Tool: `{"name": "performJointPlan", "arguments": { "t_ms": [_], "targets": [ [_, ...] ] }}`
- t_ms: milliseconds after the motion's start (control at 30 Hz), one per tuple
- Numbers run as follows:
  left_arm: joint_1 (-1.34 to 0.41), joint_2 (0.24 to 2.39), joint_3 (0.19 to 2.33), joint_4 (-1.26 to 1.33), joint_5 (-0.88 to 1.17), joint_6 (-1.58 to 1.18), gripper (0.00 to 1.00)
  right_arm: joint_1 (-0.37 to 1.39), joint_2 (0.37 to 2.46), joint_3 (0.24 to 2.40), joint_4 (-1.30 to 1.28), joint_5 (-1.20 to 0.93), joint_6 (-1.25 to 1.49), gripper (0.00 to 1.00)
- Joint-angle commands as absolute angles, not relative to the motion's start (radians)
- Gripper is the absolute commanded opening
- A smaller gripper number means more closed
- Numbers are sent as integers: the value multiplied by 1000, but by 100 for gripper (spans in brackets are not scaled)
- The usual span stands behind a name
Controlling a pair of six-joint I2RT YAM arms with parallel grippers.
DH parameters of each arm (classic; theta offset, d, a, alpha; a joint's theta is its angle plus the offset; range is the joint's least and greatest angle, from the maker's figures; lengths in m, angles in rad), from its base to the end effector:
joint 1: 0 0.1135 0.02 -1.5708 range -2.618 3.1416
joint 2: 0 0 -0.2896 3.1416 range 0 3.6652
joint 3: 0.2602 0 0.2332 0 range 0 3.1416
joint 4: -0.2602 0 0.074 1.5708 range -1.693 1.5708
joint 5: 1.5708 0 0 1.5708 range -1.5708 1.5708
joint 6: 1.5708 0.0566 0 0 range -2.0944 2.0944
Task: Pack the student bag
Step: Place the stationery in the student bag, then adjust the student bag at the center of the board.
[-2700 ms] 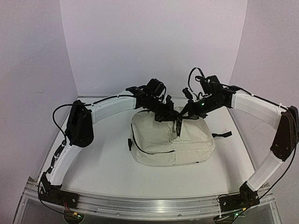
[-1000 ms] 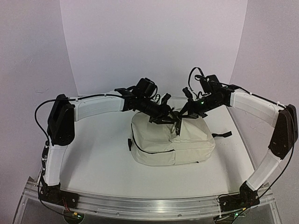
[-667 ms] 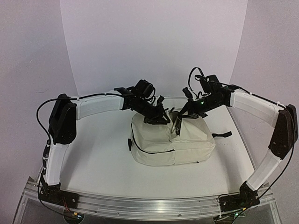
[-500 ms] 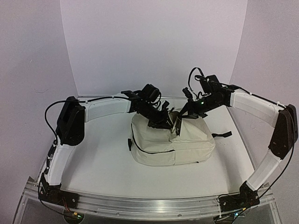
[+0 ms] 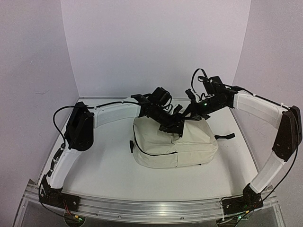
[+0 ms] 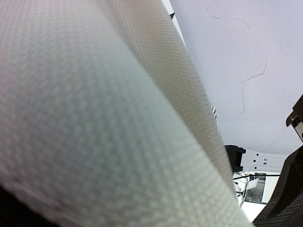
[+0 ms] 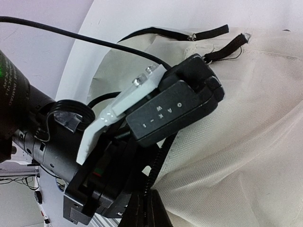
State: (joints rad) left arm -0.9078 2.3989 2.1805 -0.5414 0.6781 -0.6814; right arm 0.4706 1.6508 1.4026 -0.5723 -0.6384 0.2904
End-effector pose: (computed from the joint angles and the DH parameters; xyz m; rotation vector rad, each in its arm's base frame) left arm 0.3117 -0.4569 0.2378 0.6983 2.5888 -1.4672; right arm 0.3036 0.1923 0.3176 -0.5381 2.4118 1.1103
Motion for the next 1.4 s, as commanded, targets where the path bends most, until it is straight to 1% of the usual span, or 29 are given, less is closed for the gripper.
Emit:
{"name": "performJointPlan", "arguments": {
  "t_ms": [0, 67, 133, 200, 333, 400, 533, 633, 733, 800, 833, 933, 1067, 1167, 1333, 1367],
  "targets": [
    [-916, 2393, 2238, -564, 650, -655, 23, 481, 1620, 1376, -506, -695, 287, 9],
    [-914, 2354, 2222, -608, 596, -639, 29, 481, 1620, 1348, -506, -687, 270, 12],
    [-912, 2307, 2193, -637, 538, -635, 36, 480, 1621, 1319, -507, -679, 250, 16],
    [-911, 2257, 2164, -664, 487, -636, 44, 480, 1620, 1290, -507, -677, 233, 21],
    [-910, 2163, 2080, -695, 345, -668, 53, 481, 1625, 1272, -506, -675, 212, 31],
    [-910, 2144, 2073, -732, 243, -675, 56, 480, 1631, 1272, -506, -665, 201, 34],
    [-911, 2189, 2170, -848, 72, -666, 57, 481, 1634, 1269, -508, -616, 193, 35],
    [-910, 2267, 2297, -927, 12, -662, 57, 481, 1627, 1264, -508, -571, 190, 34],
    [-911, 2313, 2353, -935, -33, -668, 58, 481, 1619, 1262, -508, -499, 184, 26],
    [-912, 2328, 2360, -915, -42, -668, 59, 480, 1612, 1259, -508, -467, 183, 24],
    [-912, 2335, 2363, -900, -43, -669, 62, 479, 1609, 1256, -509, -463, 183, 25],
    [-915, 2362, 2379, -878, -45, -668, 68, 479, 1605, 1249, -508, -457, 183, 27],
    [-920, 2397, 2432, -920, -92, -663, 68, 480, 1602, 1244, -508, -447, 183, 28],
    [-927, 2411, 2438, -916, -111, -657, 70, 479, 1604, 1243, -508, -449, 183, 31],
    [-940, 2432, 2444, -875, -77, -650, 78, 480, 1605, 1248, -508, -520, 188, 36],
    [-942, 2435, 2445, -871, -77, -648, 80, 480, 1603, 1250, -508, -532, 191, 39]
  ]
}}
